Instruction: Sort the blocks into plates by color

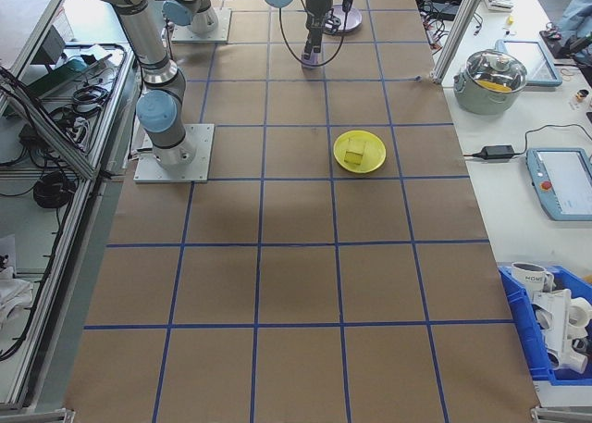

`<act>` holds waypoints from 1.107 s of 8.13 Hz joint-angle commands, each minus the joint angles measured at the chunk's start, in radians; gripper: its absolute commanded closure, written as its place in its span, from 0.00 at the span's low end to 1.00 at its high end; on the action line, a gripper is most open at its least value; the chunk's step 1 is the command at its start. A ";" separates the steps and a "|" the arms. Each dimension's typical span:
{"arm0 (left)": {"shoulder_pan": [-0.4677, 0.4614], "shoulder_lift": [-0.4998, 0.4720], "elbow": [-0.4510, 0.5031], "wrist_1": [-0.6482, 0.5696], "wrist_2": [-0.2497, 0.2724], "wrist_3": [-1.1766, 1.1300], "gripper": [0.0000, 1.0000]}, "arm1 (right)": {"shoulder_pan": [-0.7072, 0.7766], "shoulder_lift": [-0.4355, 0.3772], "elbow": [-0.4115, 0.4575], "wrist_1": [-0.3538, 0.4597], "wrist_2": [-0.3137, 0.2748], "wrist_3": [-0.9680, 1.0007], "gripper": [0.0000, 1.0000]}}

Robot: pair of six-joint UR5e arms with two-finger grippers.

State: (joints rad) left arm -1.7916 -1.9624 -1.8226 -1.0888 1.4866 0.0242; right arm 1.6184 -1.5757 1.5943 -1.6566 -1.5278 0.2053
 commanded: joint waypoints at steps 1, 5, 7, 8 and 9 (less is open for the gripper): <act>0.009 0.032 0.005 -0.079 0.012 0.006 1.00 | 0.003 0.002 0.001 -0.002 0.002 0.002 0.00; 0.202 0.083 0.260 -0.273 0.092 0.211 1.00 | 0.005 0.002 0.003 0.006 0.002 -0.001 0.00; 0.335 0.053 0.298 -0.252 0.090 0.296 1.00 | 0.006 -0.003 0.003 0.017 0.002 -0.001 0.00; 0.378 0.028 0.298 -0.206 0.090 0.336 1.00 | 0.006 -0.006 0.003 0.017 0.002 -0.001 0.00; 0.409 -0.007 0.298 -0.174 0.090 0.368 1.00 | 0.005 0.002 0.001 0.015 0.002 -0.001 0.00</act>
State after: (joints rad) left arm -1.4598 -1.9181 -1.5326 -1.3202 1.5762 0.3256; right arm 1.6243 -1.5795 1.5968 -1.6414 -1.5263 0.2038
